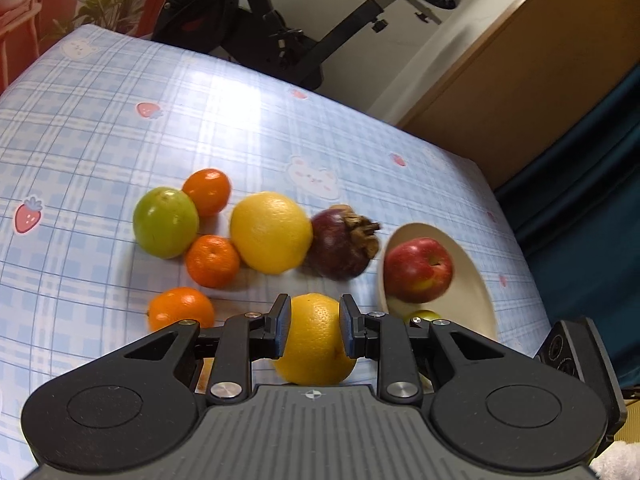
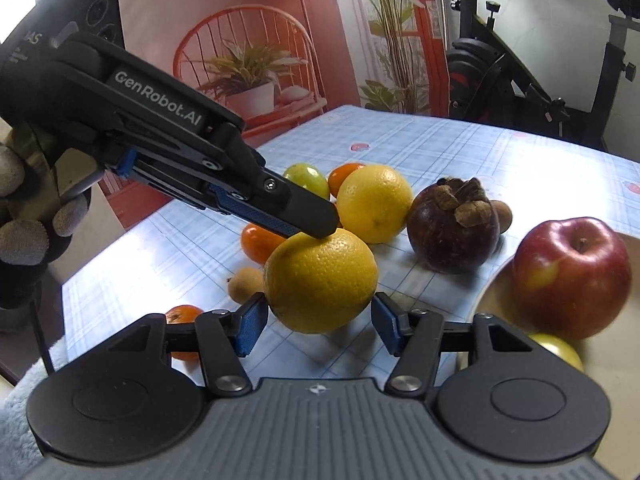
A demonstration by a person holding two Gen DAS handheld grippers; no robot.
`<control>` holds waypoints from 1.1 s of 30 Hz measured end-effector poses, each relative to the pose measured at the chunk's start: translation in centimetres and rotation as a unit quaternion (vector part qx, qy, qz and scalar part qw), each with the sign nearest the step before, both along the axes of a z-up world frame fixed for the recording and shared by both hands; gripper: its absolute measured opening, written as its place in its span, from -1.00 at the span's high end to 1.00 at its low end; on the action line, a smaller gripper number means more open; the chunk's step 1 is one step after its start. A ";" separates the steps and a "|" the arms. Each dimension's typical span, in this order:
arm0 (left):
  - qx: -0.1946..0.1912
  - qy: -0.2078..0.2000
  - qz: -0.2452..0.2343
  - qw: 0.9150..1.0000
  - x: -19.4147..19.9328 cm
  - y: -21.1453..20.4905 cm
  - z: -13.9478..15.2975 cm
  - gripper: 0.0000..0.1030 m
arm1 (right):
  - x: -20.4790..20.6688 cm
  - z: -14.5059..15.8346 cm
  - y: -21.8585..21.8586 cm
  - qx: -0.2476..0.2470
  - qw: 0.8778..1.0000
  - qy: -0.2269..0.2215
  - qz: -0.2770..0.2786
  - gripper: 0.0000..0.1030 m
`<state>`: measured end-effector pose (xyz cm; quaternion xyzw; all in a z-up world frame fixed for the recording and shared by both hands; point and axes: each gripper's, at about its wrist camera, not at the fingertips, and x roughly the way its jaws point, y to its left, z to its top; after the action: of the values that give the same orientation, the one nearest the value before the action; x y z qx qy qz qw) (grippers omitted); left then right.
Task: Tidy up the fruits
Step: 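Carry the lemon onto the plate and open the left gripper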
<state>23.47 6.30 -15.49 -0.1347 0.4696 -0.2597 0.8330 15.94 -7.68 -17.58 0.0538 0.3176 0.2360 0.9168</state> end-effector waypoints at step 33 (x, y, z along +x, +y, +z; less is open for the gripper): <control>0.115 -0.034 -0.124 0.985 4.7 -21.5 1.7 0.47 | -2.3 -0.2 -15.1 -0.021 0.989 -0.039 -0.139 -0.16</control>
<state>28.21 -15.20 -13.84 0.0308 0.4805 -0.3097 0.8199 13.66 -22.73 -17.73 0.0684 0.2760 0.1017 0.9533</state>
